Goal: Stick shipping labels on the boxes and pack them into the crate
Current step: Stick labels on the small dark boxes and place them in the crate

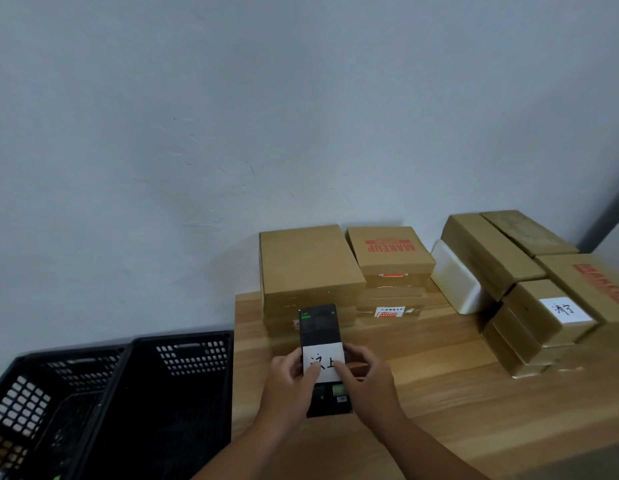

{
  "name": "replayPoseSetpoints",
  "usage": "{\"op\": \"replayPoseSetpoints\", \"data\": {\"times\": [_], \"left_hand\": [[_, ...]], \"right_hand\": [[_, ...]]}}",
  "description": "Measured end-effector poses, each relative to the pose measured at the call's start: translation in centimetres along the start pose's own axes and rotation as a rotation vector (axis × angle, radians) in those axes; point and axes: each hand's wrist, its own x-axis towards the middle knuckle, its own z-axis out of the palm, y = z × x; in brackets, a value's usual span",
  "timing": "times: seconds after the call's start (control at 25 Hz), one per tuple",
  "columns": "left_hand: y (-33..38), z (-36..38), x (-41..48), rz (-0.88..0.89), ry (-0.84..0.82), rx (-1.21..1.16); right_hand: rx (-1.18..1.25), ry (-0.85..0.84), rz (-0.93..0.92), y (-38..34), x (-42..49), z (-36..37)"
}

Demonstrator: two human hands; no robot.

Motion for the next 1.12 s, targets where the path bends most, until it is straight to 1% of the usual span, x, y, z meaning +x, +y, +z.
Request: {"op": "replayPoseSetpoints", "data": {"times": [0.16, 0.28, 0.36, 0.48, 0.56, 0.64, 0.72, 0.8, 0.92, 1.0, 1.12], "left_hand": [[0.3, 0.1, -0.8, -0.061, -0.033, -0.118], [0.9, 0.1, -1.6, -0.097, -0.11, -0.257], [1.2, 0.1, -2.1, -0.114, -0.151, -0.293], [0.9, 0.0, -2.3, -0.173, -0.179, -0.325], [0.8, -0.2, -2.4, -0.216, -0.215, -0.37], [0.7, -0.1, -2.5, -0.233, -0.218, -0.399], [0.6, 0.0, -2.7, -0.216, -0.208, -0.358], [0.7, 0.0, -2.9, -0.186, -0.177, -0.263], [0.7, -0.1, -3.2, -0.171, -0.134, -0.208], [0.5, -0.6, -3.2, -0.162, -0.1, -0.186], [-0.3, -1.8, -3.3, -0.116, 0.0, -0.111]], "right_hand": [[0.036, -0.082, -0.071, -0.3, -1.1, -0.3], [0.098, -0.135, -0.097, -0.2, -1.9, -0.3], [0.098, -0.154, -0.108, -0.3, -2.4, -0.2], [0.104, -0.201, -0.083, -0.4, -2.8, -0.2], [0.054, -0.243, -0.057, -0.3, -3.1, -0.3], [0.063, -0.25, 0.018, -0.1, -3.3, -0.1], [0.151, -0.198, 0.091, 0.0, -3.6, 0.2], [0.271, -0.152, 0.149, 0.2, -3.7, 0.4], [0.421, -0.186, 0.199, 0.4, -3.8, 0.5], [0.477, -0.202, 0.208, 0.5, -3.9, 0.6], [0.48, -0.164, 0.205, 1.0, -3.9, 0.6]]}}
